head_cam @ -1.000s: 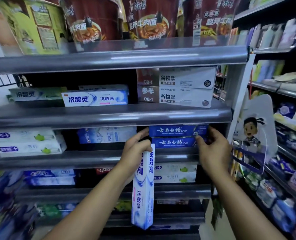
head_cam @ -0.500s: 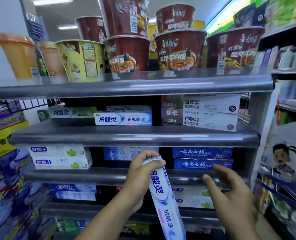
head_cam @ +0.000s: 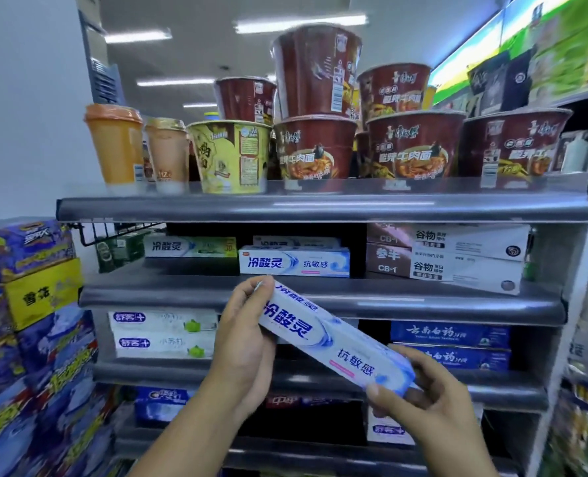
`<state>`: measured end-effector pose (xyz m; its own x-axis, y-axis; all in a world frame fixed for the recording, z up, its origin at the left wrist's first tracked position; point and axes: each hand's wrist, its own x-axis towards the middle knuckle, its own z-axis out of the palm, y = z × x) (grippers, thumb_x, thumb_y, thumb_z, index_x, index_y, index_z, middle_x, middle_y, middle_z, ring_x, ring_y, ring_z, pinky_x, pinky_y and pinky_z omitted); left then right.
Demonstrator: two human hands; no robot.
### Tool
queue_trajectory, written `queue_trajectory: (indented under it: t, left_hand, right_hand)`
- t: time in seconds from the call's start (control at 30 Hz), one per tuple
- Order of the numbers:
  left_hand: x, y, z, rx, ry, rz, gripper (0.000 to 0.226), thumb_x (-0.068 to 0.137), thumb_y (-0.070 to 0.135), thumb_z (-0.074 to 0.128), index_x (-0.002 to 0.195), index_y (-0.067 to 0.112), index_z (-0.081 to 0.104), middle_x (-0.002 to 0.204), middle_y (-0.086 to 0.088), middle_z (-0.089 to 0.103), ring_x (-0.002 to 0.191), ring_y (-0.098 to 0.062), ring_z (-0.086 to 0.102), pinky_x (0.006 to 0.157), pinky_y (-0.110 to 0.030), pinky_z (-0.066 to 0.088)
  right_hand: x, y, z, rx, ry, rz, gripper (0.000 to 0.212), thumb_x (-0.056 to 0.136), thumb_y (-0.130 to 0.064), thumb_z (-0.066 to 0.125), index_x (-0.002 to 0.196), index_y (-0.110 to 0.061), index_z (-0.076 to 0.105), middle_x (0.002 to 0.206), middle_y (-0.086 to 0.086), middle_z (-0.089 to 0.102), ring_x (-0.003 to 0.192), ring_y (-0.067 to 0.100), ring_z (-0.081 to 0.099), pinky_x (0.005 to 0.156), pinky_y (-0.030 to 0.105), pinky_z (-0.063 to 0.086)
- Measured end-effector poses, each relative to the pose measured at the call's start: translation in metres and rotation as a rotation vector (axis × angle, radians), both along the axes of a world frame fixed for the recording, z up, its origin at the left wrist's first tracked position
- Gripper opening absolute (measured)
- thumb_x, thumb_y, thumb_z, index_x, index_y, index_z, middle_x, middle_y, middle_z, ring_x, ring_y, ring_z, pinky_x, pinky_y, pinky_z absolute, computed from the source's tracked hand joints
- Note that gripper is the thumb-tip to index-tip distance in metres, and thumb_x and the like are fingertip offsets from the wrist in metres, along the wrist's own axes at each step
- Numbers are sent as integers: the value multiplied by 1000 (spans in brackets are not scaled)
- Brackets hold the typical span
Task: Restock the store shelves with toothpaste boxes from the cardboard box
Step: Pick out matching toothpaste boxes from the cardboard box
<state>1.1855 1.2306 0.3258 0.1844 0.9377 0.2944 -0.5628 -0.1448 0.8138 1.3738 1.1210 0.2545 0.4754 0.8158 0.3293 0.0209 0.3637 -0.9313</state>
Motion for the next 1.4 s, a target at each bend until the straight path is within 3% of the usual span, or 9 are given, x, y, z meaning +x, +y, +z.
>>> queue_trajectory:
  t: [0.17,0.27,0.37,0.43,0.57,0.73,1.07,1.23,1.4]
  left_hand:
    - [-37,25,13,220,238,133,36,94,25,69,128,18,69,119,-2,76,110,-14,70,95,-27,55]
    - [-54,48,29,324,345,188,48,91,6,73,132,29,67,110,13,78,105,-1,71,83,-9,52]
    - [-65,75,41,393,517,349,54,84,13,84,129,36,65,90,33,73,91,17,66,73,0,47]
    - [-68,90,44,420,635,407,52,81,19,87,127,33,68,83,38,69,87,21,64,78,-5,52]
    - [-70,115,44,403,789,476,46,79,30,88,123,26,75,112,9,77,104,-2,68,102,-35,54]
    - [-64,140,58,383,846,502,55,81,36,86,130,18,70,123,2,74,105,-5,63,94,-28,48]
    - [-45,176,68,237,1063,418,39,79,41,87,105,14,77,103,-8,78,97,-29,73,89,-42,60]
    - [-46,178,65,184,999,406,33,72,35,93,94,17,76,92,-6,78,90,-28,74,87,-45,61]
    - [-45,176,65,144,971,417,30,70,38,94,88,21,76,90,-3,78,86,-25,75,87,-45,62]
  right_hand:
    - [-11,21,46,243,-54,-195,52,61,-1,92,100,-25,69,95,1,79,83,17,77,69,19,59]
    - [-12,44,77,272,-187,-228,49,64,-7,94,99,-29,69,97,-9,78,86,8,76,72,14,57]
    - [-8,73,99,198,-350,-271,45,69,-12,93,100,-32,69,95,-16,77,86,4,74,74,21,60]
    - [-5,91,107,131,-429,-330,41,69,-17,94,97,-34,69,92,-15,77,84,3,73,74,26,60]
    - [-2,117,117,52,-490,-380,40,69,-21,94,97,-32,69,97,-16,73,91,5,70,77,23,56]
    - [2,138,132,-61,-520,-456,26,72,-29,92,84,-24,70,90,-10,74,83,12,70,79,35,58]
    - [6,154,143,-306,-511,-504,35,76,-31,90,73,-8,63,89,10,69,70,21,59,57,27,41]
    - [10,152,146,-351,-465,-478,31,70,-21,94,71,-18,63,104,14,71,84,23,60,75,27,44]
    - [9,154,144,-331,-463,-500,30,69,-20,95,73,-19,65,102,13,72,84,22,62,75,26,44]
